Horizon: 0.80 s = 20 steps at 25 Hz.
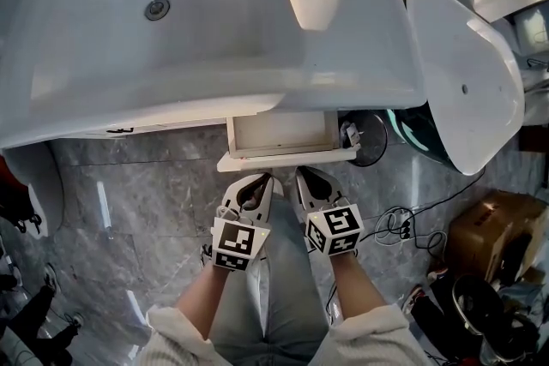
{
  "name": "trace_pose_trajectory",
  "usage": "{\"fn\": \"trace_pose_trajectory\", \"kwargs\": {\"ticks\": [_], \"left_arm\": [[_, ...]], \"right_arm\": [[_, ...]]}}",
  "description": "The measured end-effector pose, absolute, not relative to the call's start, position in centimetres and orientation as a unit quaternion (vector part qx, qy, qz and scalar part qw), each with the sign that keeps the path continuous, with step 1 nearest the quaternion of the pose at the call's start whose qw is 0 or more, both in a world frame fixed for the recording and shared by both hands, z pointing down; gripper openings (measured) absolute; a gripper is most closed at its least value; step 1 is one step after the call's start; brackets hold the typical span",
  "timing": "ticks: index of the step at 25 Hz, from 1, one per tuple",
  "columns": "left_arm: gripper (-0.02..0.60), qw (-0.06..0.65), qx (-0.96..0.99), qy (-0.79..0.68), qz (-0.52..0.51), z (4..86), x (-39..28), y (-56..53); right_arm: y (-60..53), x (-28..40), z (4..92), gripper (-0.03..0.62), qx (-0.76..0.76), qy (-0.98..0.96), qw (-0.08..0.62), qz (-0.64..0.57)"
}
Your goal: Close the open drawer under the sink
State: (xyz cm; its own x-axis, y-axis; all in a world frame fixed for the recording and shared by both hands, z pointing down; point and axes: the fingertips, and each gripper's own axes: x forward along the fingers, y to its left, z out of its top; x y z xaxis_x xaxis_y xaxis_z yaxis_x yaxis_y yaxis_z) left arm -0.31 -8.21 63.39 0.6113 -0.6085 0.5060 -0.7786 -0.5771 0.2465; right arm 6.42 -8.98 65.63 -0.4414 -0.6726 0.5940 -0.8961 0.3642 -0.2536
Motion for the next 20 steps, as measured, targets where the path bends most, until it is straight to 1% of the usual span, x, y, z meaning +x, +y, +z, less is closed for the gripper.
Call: {"fn": "trace_pose_trajectory", "kwargs": {"ticks": [13,20], "left_arm": [[0.015,0.231,0.861,-0.410,0.192,63.6,0.0,-9.4],[0.015,0.218,0.865,-0.408,0.194,63.4,0.1,-9.7]], "right_arm": [[-10.0,6.9,65.3,0.009,0.507,-0.793,0.194,0.277],[-10.2,7.0,65.0,0.009,0.507,-0.796,0.197,0.266]]}}
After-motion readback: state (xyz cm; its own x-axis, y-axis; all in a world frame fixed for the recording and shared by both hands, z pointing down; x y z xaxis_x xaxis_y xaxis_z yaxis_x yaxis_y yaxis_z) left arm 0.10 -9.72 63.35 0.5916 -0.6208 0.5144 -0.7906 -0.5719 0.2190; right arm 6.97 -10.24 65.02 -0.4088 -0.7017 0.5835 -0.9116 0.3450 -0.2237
